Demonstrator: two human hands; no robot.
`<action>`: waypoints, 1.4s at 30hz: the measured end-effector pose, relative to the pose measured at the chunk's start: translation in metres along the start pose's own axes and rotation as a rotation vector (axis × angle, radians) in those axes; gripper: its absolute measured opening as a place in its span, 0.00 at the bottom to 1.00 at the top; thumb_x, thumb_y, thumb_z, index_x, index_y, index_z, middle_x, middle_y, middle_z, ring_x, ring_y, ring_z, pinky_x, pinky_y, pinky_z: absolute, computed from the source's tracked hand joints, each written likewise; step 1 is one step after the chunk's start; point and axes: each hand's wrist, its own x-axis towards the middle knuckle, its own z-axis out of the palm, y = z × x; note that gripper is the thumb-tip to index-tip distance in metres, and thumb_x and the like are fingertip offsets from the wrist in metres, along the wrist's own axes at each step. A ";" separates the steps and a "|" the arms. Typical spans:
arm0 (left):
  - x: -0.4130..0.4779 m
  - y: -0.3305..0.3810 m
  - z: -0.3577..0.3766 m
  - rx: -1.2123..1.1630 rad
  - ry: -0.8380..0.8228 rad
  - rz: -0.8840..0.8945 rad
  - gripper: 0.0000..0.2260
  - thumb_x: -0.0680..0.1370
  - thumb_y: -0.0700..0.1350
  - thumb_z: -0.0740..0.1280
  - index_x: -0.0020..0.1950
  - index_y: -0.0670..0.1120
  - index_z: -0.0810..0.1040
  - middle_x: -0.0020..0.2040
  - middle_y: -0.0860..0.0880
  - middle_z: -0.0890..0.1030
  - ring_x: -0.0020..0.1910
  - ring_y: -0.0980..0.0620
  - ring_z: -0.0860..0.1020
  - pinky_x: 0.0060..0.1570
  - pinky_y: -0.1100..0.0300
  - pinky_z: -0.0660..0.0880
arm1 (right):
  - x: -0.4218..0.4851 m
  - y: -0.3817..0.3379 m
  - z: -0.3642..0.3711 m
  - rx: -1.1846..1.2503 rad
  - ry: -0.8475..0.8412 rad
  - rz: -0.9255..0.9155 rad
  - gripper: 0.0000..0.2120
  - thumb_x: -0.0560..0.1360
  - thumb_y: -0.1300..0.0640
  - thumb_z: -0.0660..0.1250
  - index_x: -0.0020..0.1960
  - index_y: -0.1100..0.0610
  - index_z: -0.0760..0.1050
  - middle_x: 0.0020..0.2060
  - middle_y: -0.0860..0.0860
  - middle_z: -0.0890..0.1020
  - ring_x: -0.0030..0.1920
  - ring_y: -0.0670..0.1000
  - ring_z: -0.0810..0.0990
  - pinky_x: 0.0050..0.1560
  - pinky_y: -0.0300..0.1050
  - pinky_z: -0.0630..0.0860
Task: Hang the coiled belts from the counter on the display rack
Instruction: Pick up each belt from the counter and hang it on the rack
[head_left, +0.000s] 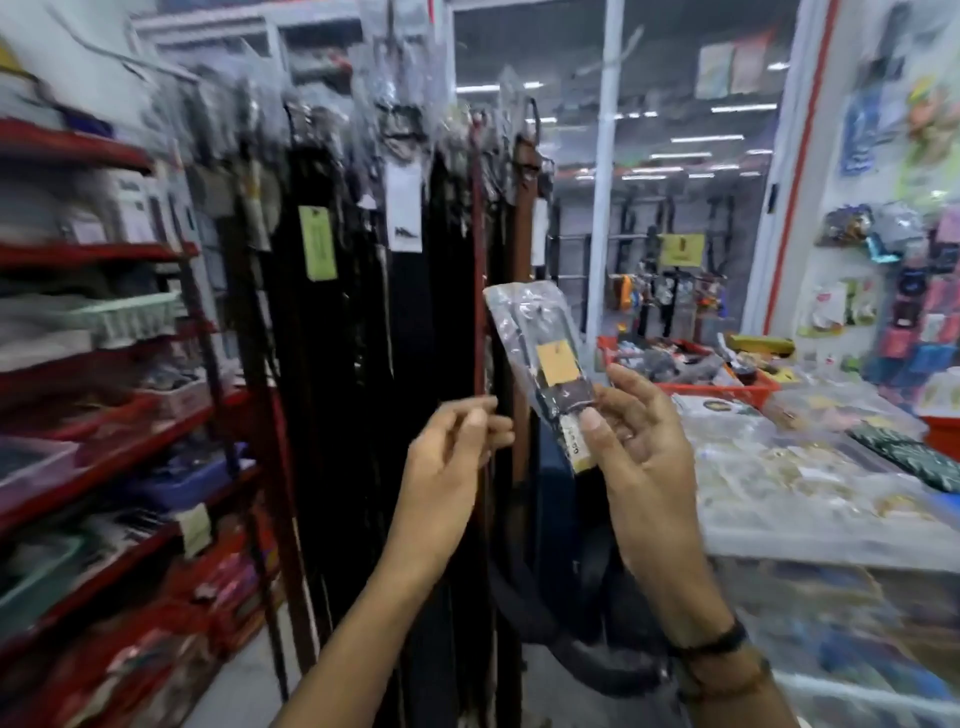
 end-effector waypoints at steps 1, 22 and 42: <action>0.004 0.017 -0.006 -0.073 -0.004 0.054 0.09 0.79 0.45 0.61 0.57 0.48 0.77 0.50 0.45 0.84 0.47 0.53 0.84 0.52 0.64 0.79 | 0.005 -0.002 0.012 0.020 0.007 -0.044 0.16 0.76 0.66 0.64 0.61 0.52 0.71 0.52 0.48 0.79 0.49 0.36 0.79 0.50 0.28 0.74; 0.117 0.145 -0.047 -0.056 0.196 0.643 0.17 0.76 0.43 0.67 0.60 0.63 0.76 0.52 0.43 0.84 0.50 0.44 0.82 0.55 0.46 0.80 | 0.121 -0.080 0.137 0.083 -0.007 -0.488 0.18 0.77 0.65 0.63 0.65 0.52 0.73 0.60 0.53 0.78 0.60 0.44 0.78 0.59 0.31 0.73; 0.168 0.137 -0.063 0.078 0.241 0.509 0.16 0.77 0.42 0.66 0.65 0.49 0.77 0.49 0.48 0.83 0.52 0.39 0.82 0.55 0.42 0.79 | 0.165 -0.057 0.166 0.055 0.021 -0.329 0.17 0.76 0.64 0.65 0.65 0.55 0.75 0.58 0.55 0.80 0.52 0.50 0.80 0.55 0.39 0.76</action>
